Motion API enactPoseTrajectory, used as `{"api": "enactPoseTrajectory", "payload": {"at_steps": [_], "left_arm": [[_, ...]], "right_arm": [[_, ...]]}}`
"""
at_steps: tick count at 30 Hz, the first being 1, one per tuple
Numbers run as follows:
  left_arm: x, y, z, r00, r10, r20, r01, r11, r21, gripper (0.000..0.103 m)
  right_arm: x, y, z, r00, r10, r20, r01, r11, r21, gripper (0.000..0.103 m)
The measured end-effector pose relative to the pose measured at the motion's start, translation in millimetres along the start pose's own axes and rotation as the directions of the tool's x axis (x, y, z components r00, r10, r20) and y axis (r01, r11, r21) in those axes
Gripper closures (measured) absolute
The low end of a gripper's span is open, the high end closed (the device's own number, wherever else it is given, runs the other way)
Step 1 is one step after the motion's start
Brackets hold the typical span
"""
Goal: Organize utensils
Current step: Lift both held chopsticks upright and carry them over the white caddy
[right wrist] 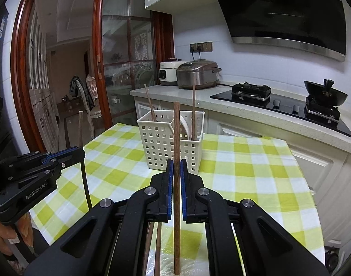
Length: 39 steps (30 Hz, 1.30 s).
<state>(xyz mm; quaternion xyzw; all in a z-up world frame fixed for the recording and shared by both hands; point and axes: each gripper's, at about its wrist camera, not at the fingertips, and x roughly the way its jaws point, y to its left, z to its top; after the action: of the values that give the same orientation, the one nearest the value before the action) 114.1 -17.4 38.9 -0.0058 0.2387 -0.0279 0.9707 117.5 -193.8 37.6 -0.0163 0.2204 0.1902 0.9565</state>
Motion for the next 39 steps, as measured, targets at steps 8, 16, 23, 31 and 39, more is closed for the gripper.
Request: {"api": "enactPoseTrajectory", "payload": {"at_steps": [8, 16, 23, 31, 39], "left_arm": [[-2, 2, 3, 1.0, 0.0, 0.014, 0.0, 1.0, -0.003, 0.097], [-2, 3, 5, 1.0, 0.008, 0.024, -0.008, 1.0, -0.002, 0.097], [-4, 2, 6, 1.0, 0.006, 0.029, -0.006, 1.0, 0.002, 0.097], [-4, 2, 11, 0.999, 0.005, 0.041, -0.005, 1.0, 0.01, 0.097], [-3, 1, 25, 0.998, -0.006, 0.062, 0.004, 0.999, 0.036, 0.097]], "right_arm": [[-7, -1, 3, 1.0, -0.011, 0.029, 0.011, 1.0, 0.002, 0.097], [-9, 2, 4, 0.999, -0.008, 0.038, 0.009, 1.0, -0.006, 0.097], [-6, 6, 8, 0.999, -0.009, 0.042, 0.01, 1.0, -0.016, 0.097], [-1, 8, 14, 0.999, -0.017, 0.048, 0.018, 1.0, -0.025, 0.097], [8, 5, 31, 0.998, -0.023, 0.062, 0.026, 0.999, -0.044, 0.097]]}}
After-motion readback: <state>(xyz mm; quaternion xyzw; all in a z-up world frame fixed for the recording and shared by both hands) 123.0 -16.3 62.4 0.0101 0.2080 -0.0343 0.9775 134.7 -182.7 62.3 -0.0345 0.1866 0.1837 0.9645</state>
